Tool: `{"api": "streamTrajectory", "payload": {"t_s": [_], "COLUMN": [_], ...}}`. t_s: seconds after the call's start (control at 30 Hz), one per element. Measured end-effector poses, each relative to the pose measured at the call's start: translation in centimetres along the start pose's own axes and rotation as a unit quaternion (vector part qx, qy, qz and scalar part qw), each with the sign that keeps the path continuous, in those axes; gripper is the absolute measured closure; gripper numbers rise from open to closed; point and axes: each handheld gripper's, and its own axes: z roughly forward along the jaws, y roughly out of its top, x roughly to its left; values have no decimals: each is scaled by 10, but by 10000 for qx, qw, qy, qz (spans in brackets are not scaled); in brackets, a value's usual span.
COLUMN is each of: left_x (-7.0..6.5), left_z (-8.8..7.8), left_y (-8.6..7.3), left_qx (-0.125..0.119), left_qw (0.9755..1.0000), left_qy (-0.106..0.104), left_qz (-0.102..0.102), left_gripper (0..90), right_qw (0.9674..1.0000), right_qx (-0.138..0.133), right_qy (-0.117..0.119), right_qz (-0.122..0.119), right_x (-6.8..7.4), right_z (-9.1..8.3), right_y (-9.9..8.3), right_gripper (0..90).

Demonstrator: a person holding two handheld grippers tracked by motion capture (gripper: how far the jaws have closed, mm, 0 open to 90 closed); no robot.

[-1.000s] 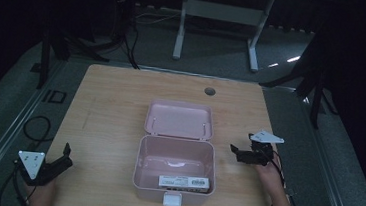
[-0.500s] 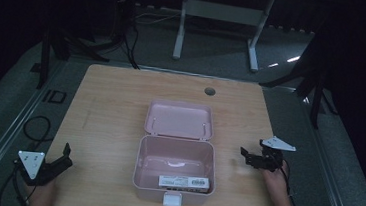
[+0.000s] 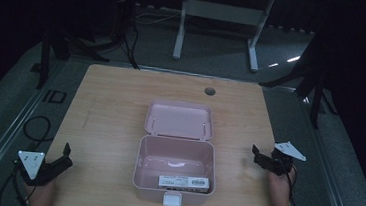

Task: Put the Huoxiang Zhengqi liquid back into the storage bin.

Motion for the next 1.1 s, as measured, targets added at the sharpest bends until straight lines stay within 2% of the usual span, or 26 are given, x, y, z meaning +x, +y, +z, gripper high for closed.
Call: {"api": "streamTrajectory", "payload": {"t_s": [0.2, 0.33, 0.43, 0.6, 0.7, 0.77, 0.93, 1.1], "left_x": [0, 0, 0, 1, 1, 1, 1, 1], "left_z": [0, 0, -1, -1, -1, -1, -1, -1], "left_y": [0, 0, 0, 0, 0, 0, 0, 0], "left_qx": [8, -9, -18, -45, -46, -37, -45, -39], "left_qw": [10000, 10000, 10000, 10000, 10000, 10000, 10000, 10000], "left_qy": [-29, -27, -31, -39, -34, -38, -39, -47], "left_qz": [5, 4, 0, -38, -45, -39, -33, -43], "left_gripper": [21, 21, 21, 21, 21, 22, 21, 21], "right_qw": [9987, 9988, 9982, 9945, 9911, 9900, 9932, 9944], "right_qx": [-274, -223, -349, -772, -918, -936, -683, -650], "right_qy": [-426, -441, -491, -498, -466, -470, -479, -492], "right_qz": [80, 17, 43, 512, 837, 944, 813, 678], "right_x": [0, 0, 0, -8, -14, -16, -15, -13], "right_z": [-6, -5, -8, -17, -22, -22, -17, -15], "right_y": [-4, -6, -6, -7, -8, -8, -9, -8], "right_gripper": [109, 109, 109, 109, 109, 109, 110, 110]}}
